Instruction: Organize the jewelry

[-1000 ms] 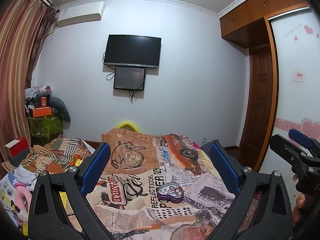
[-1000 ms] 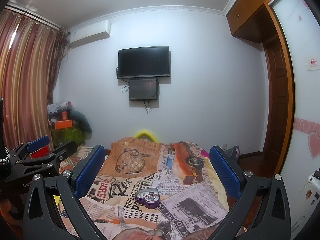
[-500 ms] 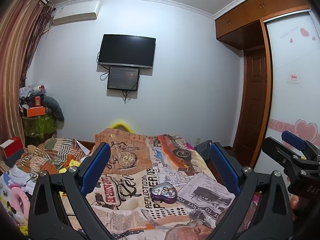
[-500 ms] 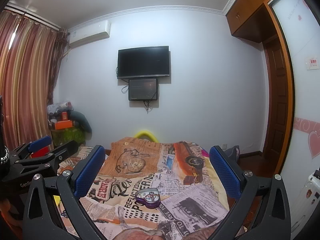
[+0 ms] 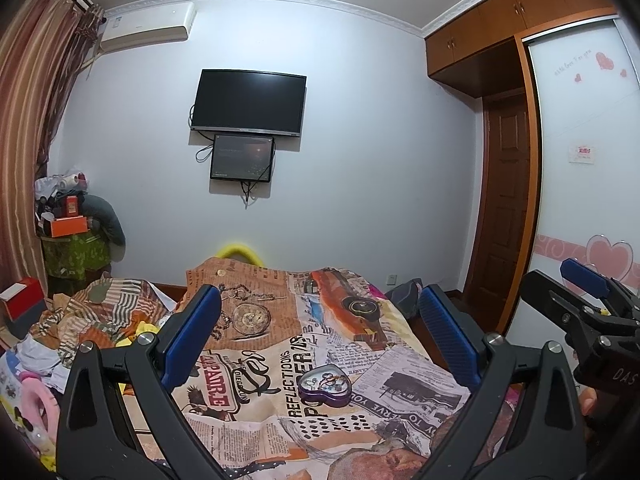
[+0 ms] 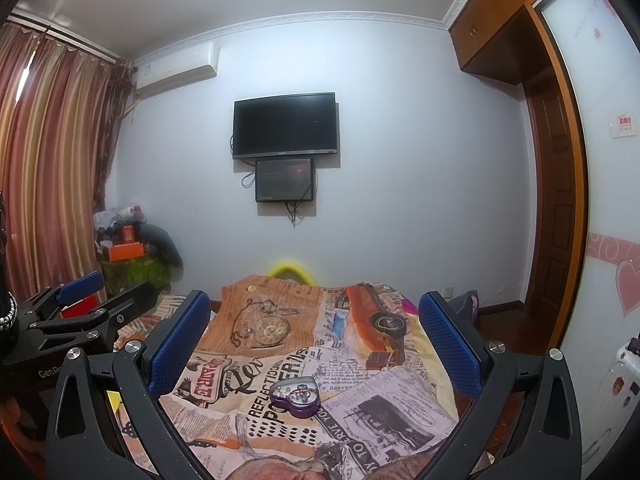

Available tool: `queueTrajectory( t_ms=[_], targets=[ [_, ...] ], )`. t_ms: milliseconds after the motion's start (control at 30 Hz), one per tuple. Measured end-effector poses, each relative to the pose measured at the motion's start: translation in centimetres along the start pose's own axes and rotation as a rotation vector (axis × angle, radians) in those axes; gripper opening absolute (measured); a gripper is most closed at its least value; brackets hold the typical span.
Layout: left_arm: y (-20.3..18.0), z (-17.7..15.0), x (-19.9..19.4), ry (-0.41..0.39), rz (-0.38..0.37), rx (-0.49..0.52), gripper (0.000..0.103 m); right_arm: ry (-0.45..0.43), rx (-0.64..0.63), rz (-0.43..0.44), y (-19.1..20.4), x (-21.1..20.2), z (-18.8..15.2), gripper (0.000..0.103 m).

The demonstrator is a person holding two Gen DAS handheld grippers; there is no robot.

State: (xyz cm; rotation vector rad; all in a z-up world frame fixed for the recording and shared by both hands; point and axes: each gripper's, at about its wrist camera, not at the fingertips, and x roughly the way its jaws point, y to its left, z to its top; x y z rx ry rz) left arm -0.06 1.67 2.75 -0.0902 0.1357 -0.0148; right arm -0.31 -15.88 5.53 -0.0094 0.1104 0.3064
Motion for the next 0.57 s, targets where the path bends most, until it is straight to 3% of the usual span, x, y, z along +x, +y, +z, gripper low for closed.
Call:
queueTrajectory(
  t_ms=[567],
  targets=[
    [-0.2, -0.4, 1.1, 0.026, -0.016, 0.013, 0.1, 0.02, 0.011, -0.003, -0.3, 0.7, -0.2, 0.103]
  ],
)
